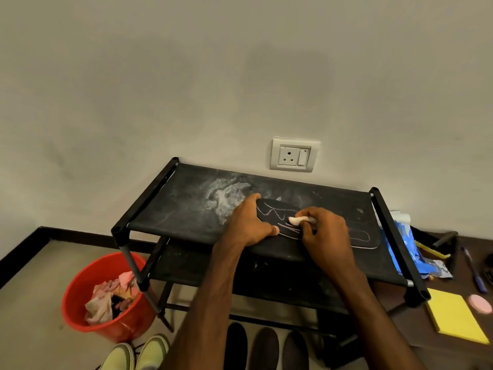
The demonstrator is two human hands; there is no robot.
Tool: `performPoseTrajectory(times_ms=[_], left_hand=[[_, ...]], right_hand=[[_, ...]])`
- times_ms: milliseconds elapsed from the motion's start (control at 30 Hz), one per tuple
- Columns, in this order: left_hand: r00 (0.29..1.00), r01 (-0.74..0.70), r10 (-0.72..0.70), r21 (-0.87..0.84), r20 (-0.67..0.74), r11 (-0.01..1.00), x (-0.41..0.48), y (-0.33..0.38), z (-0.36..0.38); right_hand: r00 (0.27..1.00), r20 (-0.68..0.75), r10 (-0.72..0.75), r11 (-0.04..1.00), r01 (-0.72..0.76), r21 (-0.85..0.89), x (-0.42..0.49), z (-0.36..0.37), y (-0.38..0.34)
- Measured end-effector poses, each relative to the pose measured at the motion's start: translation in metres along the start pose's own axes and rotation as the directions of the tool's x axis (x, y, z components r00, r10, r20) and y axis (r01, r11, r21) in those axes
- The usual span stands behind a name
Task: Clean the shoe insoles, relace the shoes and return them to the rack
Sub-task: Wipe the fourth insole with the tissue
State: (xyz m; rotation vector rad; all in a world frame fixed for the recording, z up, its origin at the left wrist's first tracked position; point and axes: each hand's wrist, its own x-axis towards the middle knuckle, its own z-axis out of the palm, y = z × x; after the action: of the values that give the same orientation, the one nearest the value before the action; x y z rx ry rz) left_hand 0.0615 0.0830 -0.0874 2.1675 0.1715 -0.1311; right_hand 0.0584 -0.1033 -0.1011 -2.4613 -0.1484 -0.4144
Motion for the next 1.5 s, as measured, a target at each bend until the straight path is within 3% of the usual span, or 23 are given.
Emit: performPoseTrajectory(times_ms=[300, 467, 533, 767, 900, 1000, 1200, 1400, 1500], left_hand=[[0.999, -0.029, 0.03, 0.071, -0.022, 0.997, -0.01, 0.001, -0.006], [0.999, -0.033, 0.034, 0.119, -0.003, 0.992, -0.009, 0.004, -0.004], [0.999, -0.046, 0.044, 0.152, 0.018, 0.987, -0.008, 0.004, -0.003], [0.994, -0.105, 0.101, 0.203, 0.031, 0.974, 0.0, -0.004, -0.003], [0.995, -0.103, 0.103, 0.28, 0.015, 0.954, 0.005, -0.009, -0.005], [0.993, -0.116, 0.115, 0.303, 0.021, 0.946, 0.005, -0.012, -0.005], [0.991, -0.132, 0.13, 0.297, 0.028, 0.946, 0.005, -0.011, -0.007], [0.987, -0.158, 0.149, 0.306, 0.052, 0.939, 0.005, -0.011, -0.008], [0.986, -0.163, 0.151, 0.294, 0.064, 0.942, 0.002, -0.01, -0.011]], right_hand=[[0.997, 0.078, 0.027, 0.997, -0.022, -0.071, 0.001, -0.005, -0.017], [0.998, 0.067, -0.004, 0.997, -0.001, 0.077, 0.014, -0.007, -0.023], [0.992, 0.127, -0.009, 0.991, -0.008, 0.134, 0.025, -0.006, -0.027], [0.917, 0.362, -0.169, 0.986, 0.16, 0.054, 0.057, 0.016, -0.036], [0.841, 0.471, -0.266, 0.964, 0.243, 0.109, 0.06, 0.005, -0.037], [0.818, 0.46, -0.345, 0.935, 0.343, 0.092, 0.055, 0.004, -0.037], [0.823, 0.442, -0.357, 0.921, 0.388, 0.022, 0.054, 0.016, -0.037], [0.709, 0.605, -0.363, 0.921, 0.372, 0.117, 0.057, 0.004, -0.041], [0.76, 0.547, -0.35, 0.921, 0.385, 0.054, 0.058, 0.008, -0.042]])
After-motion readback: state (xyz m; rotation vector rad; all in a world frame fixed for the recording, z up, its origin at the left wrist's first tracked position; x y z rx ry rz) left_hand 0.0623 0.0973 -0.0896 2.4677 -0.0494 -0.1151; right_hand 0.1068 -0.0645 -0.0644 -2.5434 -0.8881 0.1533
